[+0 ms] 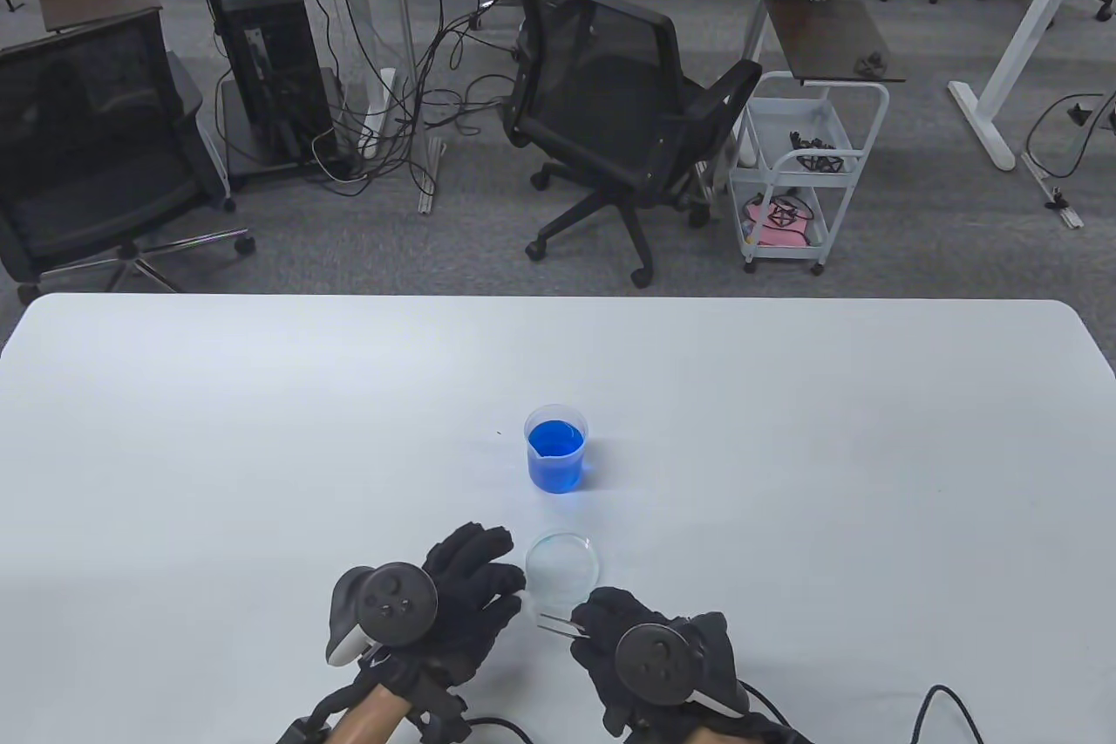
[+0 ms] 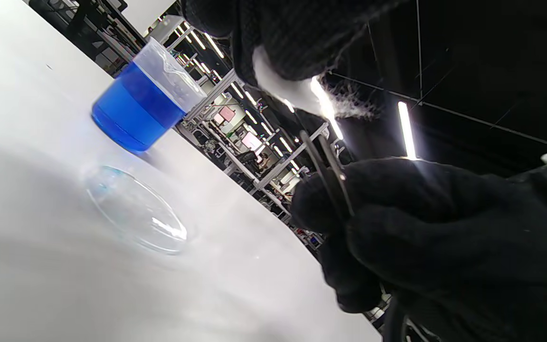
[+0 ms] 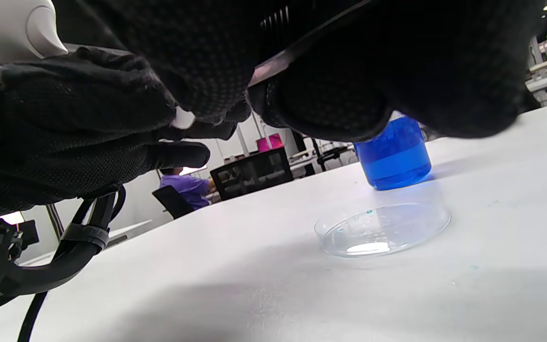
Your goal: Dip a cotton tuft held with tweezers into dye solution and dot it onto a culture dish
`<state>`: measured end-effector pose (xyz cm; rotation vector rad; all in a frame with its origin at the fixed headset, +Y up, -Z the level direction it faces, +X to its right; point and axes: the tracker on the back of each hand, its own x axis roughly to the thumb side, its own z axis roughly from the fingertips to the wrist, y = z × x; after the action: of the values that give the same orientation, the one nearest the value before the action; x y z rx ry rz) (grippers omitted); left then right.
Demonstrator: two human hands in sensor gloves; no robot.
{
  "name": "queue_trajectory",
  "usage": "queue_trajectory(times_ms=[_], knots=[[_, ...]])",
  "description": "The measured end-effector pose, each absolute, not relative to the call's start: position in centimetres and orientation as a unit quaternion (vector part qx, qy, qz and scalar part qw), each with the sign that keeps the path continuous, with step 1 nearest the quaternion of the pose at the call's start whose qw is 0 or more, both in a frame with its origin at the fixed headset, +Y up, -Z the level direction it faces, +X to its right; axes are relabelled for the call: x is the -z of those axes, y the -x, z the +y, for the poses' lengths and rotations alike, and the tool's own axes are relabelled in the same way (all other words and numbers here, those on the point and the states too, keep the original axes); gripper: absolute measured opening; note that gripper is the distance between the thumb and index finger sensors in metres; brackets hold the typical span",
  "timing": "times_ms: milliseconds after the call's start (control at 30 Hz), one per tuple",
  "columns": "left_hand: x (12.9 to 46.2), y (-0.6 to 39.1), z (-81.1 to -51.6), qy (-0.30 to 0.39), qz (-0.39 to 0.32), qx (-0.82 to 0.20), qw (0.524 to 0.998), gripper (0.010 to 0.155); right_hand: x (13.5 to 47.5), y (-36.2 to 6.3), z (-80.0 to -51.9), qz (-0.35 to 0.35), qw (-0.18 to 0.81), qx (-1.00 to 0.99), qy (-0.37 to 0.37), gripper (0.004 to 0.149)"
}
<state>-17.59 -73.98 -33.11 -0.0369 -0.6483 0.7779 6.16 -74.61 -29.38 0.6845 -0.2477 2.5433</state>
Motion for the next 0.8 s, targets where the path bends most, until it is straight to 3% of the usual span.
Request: queue_trajectory(times_ms=[533, 800], knots=[[32.5, 16.4, -74.6, 0.037, -0.324, -0.381, 0.866, 0.042, 29.6, -6.3, -74.5, -0.106, 0.28, -0.924, -0.24, 0.038], [32.3, 15.9, -74.5, 0.042, -0.335, -0.323, 0.884, 0.044, 29.6, -6.5, -74.4, -0.086, 0.268, -0.928, -0.244, 0.04]])
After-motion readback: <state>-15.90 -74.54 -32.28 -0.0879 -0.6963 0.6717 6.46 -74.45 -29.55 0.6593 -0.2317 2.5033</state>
